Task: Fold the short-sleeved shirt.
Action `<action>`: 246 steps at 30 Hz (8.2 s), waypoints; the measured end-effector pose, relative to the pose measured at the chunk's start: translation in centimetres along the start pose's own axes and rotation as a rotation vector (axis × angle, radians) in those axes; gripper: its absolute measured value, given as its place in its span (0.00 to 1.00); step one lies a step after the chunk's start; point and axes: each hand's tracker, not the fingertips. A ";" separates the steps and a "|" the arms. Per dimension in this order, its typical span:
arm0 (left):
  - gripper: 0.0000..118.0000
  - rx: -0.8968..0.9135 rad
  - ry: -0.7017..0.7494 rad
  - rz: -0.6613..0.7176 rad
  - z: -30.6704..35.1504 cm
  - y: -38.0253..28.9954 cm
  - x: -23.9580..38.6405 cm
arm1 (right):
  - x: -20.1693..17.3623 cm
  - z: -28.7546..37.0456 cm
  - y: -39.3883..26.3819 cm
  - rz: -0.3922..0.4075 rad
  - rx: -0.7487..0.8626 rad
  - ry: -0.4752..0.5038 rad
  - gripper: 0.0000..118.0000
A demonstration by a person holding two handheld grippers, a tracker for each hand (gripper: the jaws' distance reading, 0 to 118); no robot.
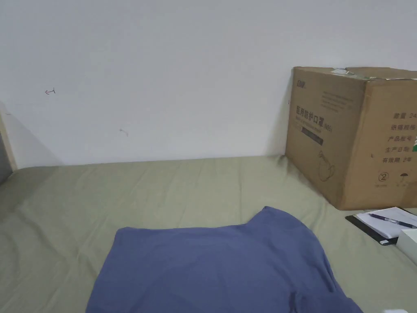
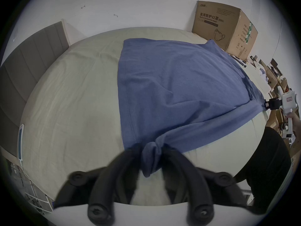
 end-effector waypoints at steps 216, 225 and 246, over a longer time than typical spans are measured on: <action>0.03 -0.112 -0.093 0.211 4.3 4.3 0.2 | 5.9 5.0 4.0 -0.243 -0.110 0.268 0.08; 0.99 0.123 0.070 0.310 5.1 -0.4 -0.4 | 5.7 4.3 0.2 -0.353 0.101 0.227 0.96; 0.00 0.538 0.006 -0.017 14.9 7.0 8.4 | -10.7 19.1 1.9 -0.019 0.883 0.477 0.00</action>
